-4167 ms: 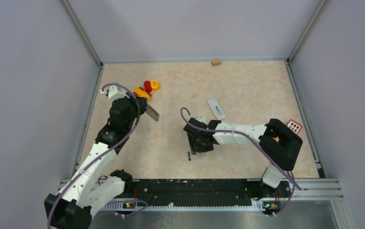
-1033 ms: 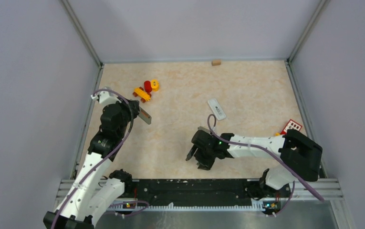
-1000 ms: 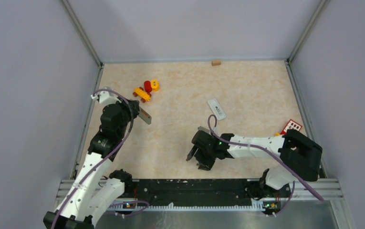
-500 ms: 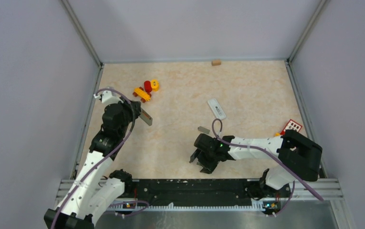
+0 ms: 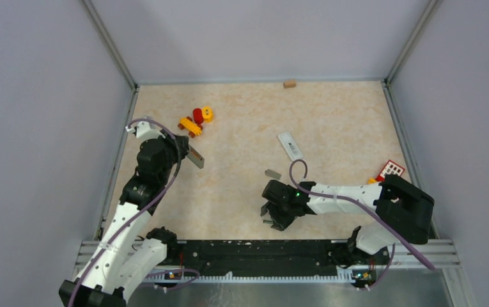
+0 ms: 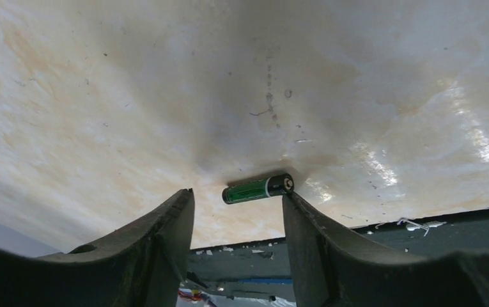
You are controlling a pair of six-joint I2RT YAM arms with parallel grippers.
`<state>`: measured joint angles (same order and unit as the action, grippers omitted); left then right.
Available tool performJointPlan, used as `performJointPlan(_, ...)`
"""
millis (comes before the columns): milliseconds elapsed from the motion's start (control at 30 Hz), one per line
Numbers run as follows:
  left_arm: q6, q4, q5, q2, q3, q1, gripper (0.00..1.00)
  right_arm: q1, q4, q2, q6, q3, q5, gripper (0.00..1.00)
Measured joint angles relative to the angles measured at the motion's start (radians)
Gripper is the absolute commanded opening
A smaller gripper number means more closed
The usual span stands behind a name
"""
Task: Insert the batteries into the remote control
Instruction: Pick up the battery from the center of the board.
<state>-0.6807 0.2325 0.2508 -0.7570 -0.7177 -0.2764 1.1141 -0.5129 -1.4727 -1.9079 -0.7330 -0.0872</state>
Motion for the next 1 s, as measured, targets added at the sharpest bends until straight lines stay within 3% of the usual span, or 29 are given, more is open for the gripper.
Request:
performJointPlan(67, 0.000, 0.000, 0.000, 0.000, 0.000, 0.000, 0.00, 0.000, -0.012, -0.002, -0.014, 0.000, -0.005, 0.40)
performJointPlan(333, -0.011, -0.003, -0.044, 0.000, 0.000, 0.000, 0.00, -0.004, -0.111, -0.062, -0.029, -0.068, -0.004, 0.36)
performJointPlan(433, -0.022, -0.014, -0.075, 0.000, 0.007, 0.000, 0.00, -0.006, -0.142, -0.083, -0.021, -0.092, 0.003, 0.20)
performJointPlan(667, -0.015, -0.074, -0.279, -0.047, 0.014, 0.001, 0.00, -0.012, -0.180, -0.101, 0.021, -0.113, -0.001, 0.00)
performJointPlan(800, -0.014, -0.106, -0.412, -0.088, 0.015, 0.001, 0.00, -0.018, -0.235, -0.114, 0.107, -0.159, -0.146, 0.00)
performJointPlan(1000, -0.013, -0.185, -0.609, -0.148, 0.032, 0.001, 0.00, -0.037, -0.310, -0.101, 0.374, -0.246, -0.425, 0.00)
